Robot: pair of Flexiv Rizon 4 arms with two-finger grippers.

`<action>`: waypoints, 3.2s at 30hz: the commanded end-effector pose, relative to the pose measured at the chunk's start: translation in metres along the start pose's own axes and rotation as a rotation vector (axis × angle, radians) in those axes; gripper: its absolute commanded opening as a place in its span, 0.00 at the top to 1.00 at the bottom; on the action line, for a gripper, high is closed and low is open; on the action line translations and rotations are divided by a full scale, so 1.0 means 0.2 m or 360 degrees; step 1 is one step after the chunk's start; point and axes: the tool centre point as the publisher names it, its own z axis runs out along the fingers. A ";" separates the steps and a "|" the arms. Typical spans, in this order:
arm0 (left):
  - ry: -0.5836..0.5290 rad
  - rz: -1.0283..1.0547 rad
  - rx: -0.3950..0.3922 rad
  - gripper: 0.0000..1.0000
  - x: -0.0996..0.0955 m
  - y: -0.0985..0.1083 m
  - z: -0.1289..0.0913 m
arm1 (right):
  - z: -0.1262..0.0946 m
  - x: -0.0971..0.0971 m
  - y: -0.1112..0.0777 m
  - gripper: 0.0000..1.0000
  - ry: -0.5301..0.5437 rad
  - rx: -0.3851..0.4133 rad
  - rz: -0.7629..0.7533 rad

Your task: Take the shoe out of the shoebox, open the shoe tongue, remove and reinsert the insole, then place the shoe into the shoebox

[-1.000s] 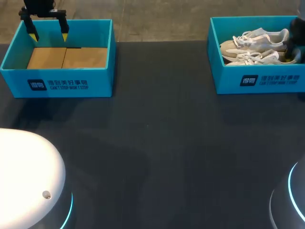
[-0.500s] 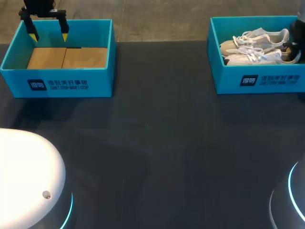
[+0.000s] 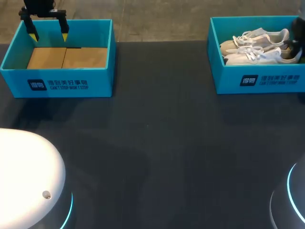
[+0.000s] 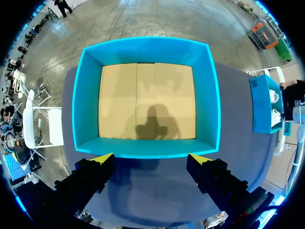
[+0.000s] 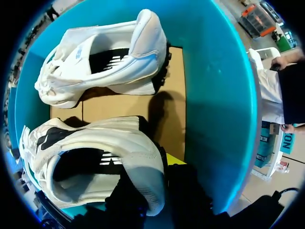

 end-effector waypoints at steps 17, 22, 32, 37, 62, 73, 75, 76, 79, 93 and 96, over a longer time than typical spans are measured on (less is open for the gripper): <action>-0.0001 0.0000 0.0000 0.00 0.00 0.00 0.00 | -0.44 -0.05 -0.01 1.00 -0.0135 -0.0075 0.0151; -0.0001 0.0000 0.0000 0.00 0.00 0.00 0.00 | -0.53 -0.07 -0.02 1.00 -0.0165 -0.0087 0.0171; -0.0001 0.0000 0.0000 0.00 0.00 0.00 0.00 | -0.81 -0.03 -0.17 1.00 -0.0260 -0.0086 0.0237; -0.0001 0.0000 0.0000 0.00 0.00 0.00 0.00 | -0.95 0.05 -0.28 1.00 -0.0314 -0.0099 0.0285; -0.0001 0.0000 0.0000 0.00 0.00 0.00 0.00 | -0.93 0.59 -1.11 1.00 -0.0408 -0.0192 0.0352; -0.0001 0.0000 0.0000 0.00 0.00 0.00 0.00 | -0.81 0.78 -1.47 1.00 -0.0435 -0.0159 0.0399; -0.0001 0.0000 0.0000 0.00 0.00 0.00 0.00 | -0.80 0.80 -1.49 1.00 -0.0430 -0.0145 0.0408; -0.0001 0.0000 0.0000 0.00 0.00 0.00 0.00 | -0.80 0.80 -1.49 1.00 -0.0430 -0.0145 0.0408; -0.0001 0.0000 0.0000 0.00 0.00 0.00 0.00 | -0.80 0.80 -1.49 1.00 -0.0430 -0.0145 0.0408; -0.0001 0.0000 0.0000 0.00 0.00 0.00 0.00 | -0.77 0.97 -1.59 1.00 -0.0474 -0.0107 0.0418; -0.0001 0.0000 0.0000 0.00 0.00 0.00 0.00 | -0.73 1.07 -1.64 1.00 -0.0479 -0.0092 0.0407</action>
